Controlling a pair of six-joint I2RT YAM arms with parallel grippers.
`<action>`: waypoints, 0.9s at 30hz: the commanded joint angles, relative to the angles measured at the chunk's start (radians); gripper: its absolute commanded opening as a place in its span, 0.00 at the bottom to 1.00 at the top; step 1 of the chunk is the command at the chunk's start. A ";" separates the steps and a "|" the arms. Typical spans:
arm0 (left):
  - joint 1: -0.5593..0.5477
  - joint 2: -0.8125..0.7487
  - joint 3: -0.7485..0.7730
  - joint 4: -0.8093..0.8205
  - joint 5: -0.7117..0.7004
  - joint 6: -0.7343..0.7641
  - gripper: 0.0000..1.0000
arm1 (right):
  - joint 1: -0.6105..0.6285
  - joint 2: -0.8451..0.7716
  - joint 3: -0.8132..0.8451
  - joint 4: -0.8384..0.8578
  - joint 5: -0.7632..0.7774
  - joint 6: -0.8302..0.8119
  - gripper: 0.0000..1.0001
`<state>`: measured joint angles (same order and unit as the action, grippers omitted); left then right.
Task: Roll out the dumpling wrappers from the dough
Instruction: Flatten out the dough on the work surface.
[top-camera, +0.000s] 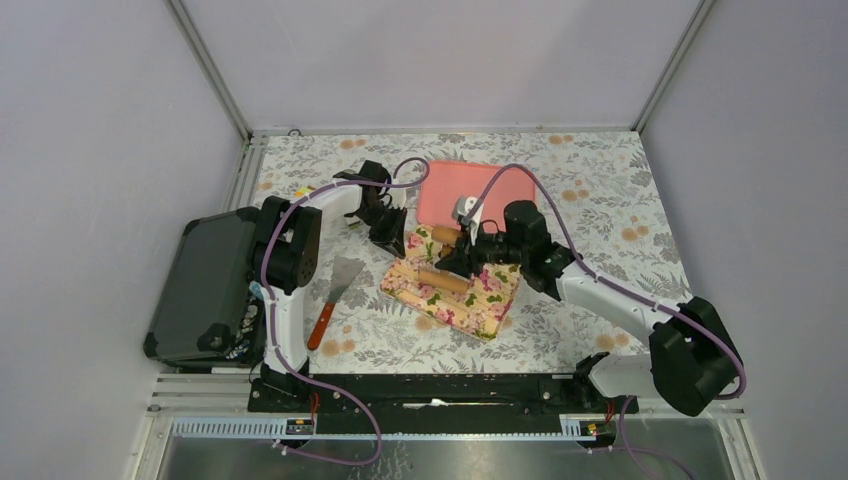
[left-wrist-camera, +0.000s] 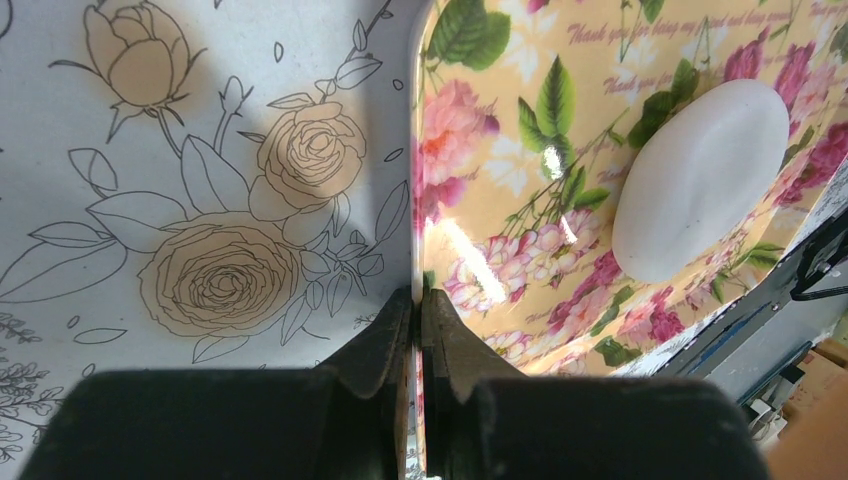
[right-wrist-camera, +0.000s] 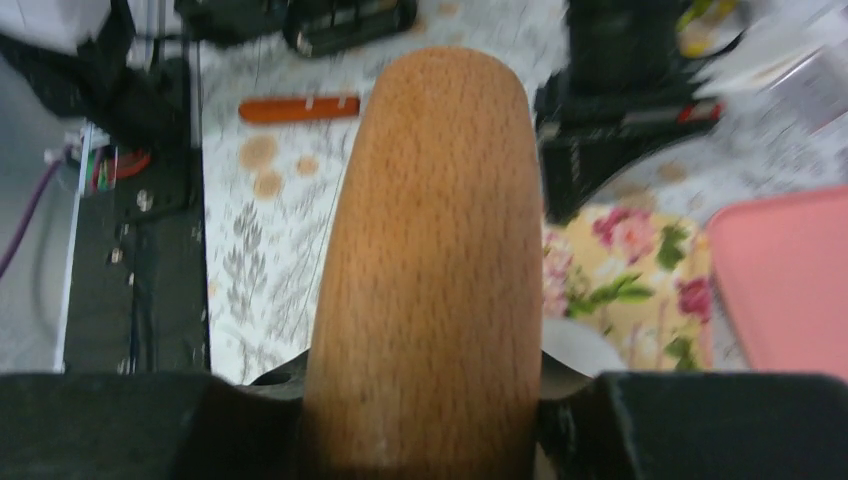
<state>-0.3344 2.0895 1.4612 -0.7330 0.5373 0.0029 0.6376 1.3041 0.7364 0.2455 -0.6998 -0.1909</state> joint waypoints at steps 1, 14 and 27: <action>0.009 0.024 -0.028 0.024 -0.078 0.057 0.00 | -0.048 0.035 0.055 0.302 0.028 0.181 0.00; 0.009 0.029 -0.021 0.019 -0.077 0.058 0.00 | -0.082 0.299 -0.004 0.386 0.184 0.087 0.00; 0.009 0.031 -0.018 0.023 -0.105 0.040 0.00 | -0.071 0.298 -0.124 0.209 0.209 0.093 0.00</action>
<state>-0.3336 2.0895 1.4612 -0.7334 0.5392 0.0097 0.5594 1.5848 0.6853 0.6464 -0.5465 -0.0700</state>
